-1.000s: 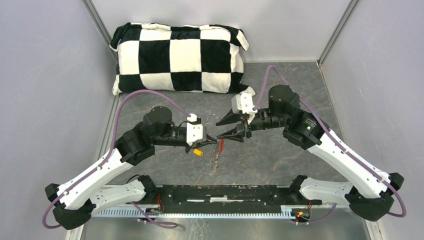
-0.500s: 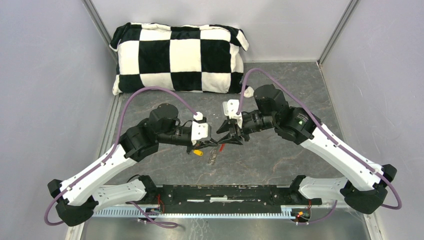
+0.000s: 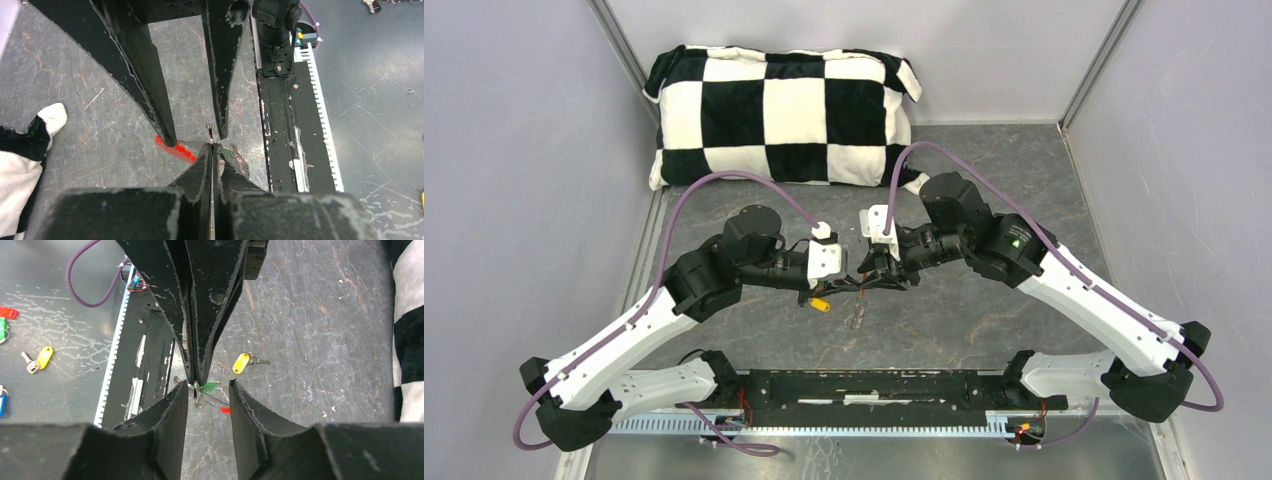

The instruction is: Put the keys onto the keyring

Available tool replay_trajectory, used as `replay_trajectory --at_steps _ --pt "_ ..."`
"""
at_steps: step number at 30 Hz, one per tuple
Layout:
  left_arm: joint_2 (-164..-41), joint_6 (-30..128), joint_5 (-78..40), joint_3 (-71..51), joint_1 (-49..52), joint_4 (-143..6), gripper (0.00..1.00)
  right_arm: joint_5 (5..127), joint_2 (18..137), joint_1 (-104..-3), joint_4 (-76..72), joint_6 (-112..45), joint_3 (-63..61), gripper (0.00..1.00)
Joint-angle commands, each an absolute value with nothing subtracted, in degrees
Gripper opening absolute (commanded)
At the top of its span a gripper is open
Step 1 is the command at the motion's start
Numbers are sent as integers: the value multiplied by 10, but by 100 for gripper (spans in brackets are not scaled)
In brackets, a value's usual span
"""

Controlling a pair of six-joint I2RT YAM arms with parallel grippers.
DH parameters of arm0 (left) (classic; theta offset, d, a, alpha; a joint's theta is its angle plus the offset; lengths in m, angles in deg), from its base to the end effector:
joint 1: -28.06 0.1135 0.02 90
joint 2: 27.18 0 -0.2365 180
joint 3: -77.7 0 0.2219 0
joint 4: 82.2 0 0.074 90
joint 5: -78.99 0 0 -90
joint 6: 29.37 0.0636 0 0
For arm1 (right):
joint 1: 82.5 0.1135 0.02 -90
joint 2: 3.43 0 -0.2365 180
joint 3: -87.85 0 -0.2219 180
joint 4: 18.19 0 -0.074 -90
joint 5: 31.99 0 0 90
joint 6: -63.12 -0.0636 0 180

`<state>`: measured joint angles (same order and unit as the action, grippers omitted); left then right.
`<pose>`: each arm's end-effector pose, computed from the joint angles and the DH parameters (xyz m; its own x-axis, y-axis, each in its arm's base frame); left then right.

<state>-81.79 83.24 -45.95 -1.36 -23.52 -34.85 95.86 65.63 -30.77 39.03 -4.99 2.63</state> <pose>0.0965 -0.1803 0.3491 0.1497 0.3184 -0.9361 0.9885 -0.0285 0.1484 0.1188 0.2136 0.3658 0.0517 -0.4098 -0.9107 -0.9966 -0.0803 -0.0204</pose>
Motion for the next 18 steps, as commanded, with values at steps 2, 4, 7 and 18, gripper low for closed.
replay_trajectory --at_steps 2,4,7,18 --pt "-813 842 -467 -43 -236 -359 2 949 671 -304 388 -48 57 29" --pt "-811 842 -466 -43 -236 -360 2 945 672 -304 388 -46 57 21" --pt "-809 844 -463 -43 -236 -359 2 931 669 -304 392 -42 60 8" --pt "-802 872 -452 -46 -236 -351 5 914 651 -304 375 -59 54 0"
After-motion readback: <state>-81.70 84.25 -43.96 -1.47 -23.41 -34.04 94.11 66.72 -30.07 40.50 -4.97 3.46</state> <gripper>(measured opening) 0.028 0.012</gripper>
